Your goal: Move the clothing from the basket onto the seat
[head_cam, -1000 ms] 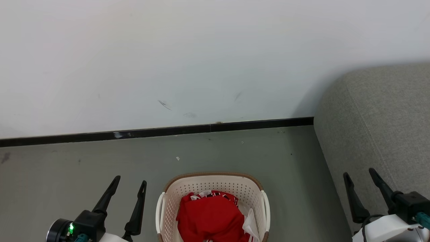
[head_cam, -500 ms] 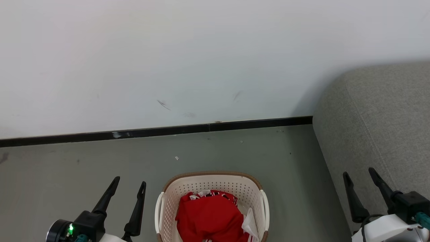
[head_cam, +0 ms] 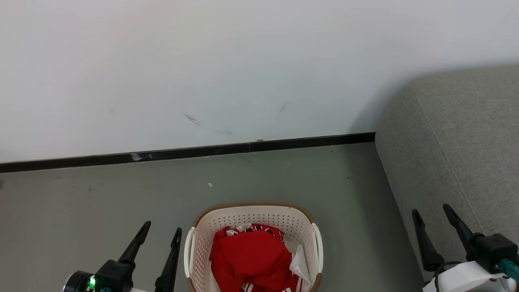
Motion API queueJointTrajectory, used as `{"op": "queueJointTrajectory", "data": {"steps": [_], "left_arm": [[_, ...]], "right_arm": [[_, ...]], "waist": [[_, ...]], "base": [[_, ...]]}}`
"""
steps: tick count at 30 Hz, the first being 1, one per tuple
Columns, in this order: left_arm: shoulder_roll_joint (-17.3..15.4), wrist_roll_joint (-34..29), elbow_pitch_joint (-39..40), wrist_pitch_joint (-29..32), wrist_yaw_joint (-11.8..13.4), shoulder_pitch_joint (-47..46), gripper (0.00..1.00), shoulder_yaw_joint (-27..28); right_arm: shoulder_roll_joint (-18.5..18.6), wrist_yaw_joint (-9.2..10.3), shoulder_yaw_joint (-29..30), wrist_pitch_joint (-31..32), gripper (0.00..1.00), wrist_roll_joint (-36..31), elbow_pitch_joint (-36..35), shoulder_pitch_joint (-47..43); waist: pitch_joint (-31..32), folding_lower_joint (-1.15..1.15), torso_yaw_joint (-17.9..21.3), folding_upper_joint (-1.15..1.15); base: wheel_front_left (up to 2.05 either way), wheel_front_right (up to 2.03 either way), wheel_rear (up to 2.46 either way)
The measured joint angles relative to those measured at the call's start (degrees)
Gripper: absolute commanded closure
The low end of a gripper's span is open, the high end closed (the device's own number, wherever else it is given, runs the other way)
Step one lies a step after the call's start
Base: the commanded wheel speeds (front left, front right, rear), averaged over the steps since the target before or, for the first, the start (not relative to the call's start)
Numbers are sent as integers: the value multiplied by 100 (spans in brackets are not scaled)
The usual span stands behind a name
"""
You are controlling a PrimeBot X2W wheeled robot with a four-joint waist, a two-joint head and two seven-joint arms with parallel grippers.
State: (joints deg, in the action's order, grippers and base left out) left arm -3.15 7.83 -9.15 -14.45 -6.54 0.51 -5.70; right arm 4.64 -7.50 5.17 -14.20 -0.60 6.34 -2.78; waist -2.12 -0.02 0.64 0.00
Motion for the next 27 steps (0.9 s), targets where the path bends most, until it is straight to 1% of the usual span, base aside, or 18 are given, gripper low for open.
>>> {"op": "queueJointTrajectory", "data": {"steps": [15, 27], "left_arm": [[7, -140, -137, 0, -51, -35, 0, -454], [-7, -191, -224, 0, -53, -436, 0, -721]], "right_arm": [[-49, 0, -136, 0, 0, -1, -59, -27], [-62, 0, -154, 0, 0, -1, -212, 183]], "waist": [[-384, 0, 61, 0], [-902, 0, 135, 0]], "base": [[0, 0, 0], [0, 0, 0]]}}
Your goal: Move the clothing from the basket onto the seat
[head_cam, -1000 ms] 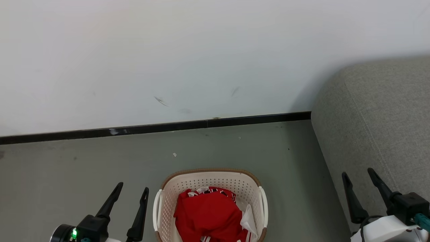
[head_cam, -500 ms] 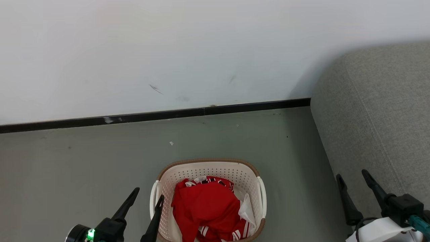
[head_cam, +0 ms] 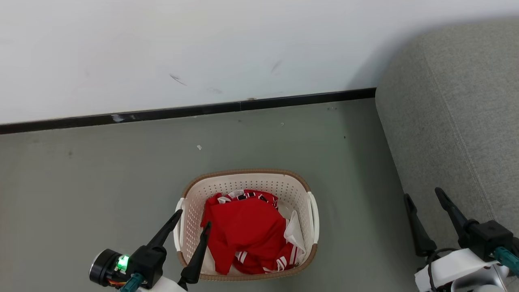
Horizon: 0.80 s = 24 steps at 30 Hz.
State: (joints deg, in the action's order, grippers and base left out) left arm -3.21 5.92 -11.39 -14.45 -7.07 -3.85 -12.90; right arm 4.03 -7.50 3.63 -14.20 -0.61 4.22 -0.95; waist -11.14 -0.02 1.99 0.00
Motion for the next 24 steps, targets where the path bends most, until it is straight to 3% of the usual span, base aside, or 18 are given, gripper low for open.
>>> {"op": "queueJointTrajectory", "data": {"steps": [24], "left_arm": [[-146, -113, -210, 0, -21, -983, 0, -153]], "right_arm": [[-22, 0, -190, 0, 0, 0, -177, 965]], "waist": [[-1337, 0, 233, 0]], "base": [[0, 0, 0]]}}
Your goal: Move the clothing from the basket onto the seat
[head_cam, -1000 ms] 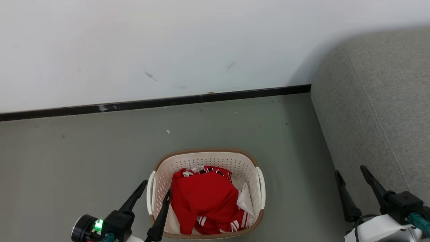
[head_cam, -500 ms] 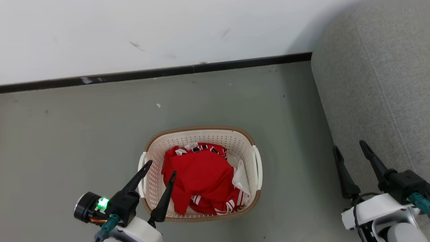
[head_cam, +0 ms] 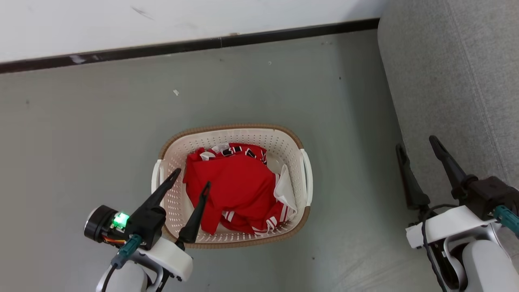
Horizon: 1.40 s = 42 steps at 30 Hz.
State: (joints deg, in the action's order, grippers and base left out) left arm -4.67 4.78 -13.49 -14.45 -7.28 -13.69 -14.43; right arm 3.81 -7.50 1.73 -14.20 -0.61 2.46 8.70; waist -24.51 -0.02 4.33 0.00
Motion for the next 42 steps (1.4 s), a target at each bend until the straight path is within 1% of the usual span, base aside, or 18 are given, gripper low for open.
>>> {"op": "queueJointTrajectory", "data": {"steps": [18, 32, 37, 42], "left_arm": [[-121, -190, -256, -1, -1, -710, 0, -70], [-134, -197, -570, -1, -1, -1094, 0, -64], [-123, -197, -850, 10, -1, -1204, 0, -108], [-114, -198, -1092, 169, -1, -1444, 0, -162]], "right_arm": [[-8, 0, -118, 0, 0, 1, -11, 669], [-13, 0, -185, -1, 0, 2, -14, 1057], [-15, 0, -234, -1, 0, 2, -14, 1234], [-15, 0, -259, -1, 0, 2, -15, 1421]], "waist": [[-861, 0, 133, 0], [-1421, 0, 221, 0], [-1608, 0, 246, 0], [-1783, 0, 278, 0]], "base": [[0, 0, 0], [0, 0, 0], [0, 0, 0], [0, 0, 0]]}}
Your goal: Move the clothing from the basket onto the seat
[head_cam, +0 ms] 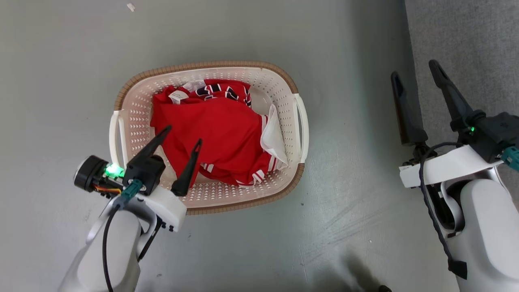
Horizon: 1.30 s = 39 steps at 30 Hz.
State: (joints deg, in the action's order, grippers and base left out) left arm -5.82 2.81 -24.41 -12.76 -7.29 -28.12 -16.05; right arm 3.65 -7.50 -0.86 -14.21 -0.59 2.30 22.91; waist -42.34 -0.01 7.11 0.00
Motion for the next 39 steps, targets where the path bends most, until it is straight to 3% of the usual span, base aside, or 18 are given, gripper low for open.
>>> {"op": "queueJointTrajectory", "data": {"steps": [18, 39], "left_arm": [[122, 64, -779, 726, 9, -720, 0, 103], [285, 18, -1395, 1782, 422, -1277, 0, 63]], "right_arm": [[-23, -1, -88, 0, 0, 5, 9, 324], [-36, -1, -185, -1, 0, 8, 79, 346]], "waist": [[-343, 0, 188, 0], [-459, 0, 295, 0]], "base": [[0, 0, 0], [0, 0, 0]]}}
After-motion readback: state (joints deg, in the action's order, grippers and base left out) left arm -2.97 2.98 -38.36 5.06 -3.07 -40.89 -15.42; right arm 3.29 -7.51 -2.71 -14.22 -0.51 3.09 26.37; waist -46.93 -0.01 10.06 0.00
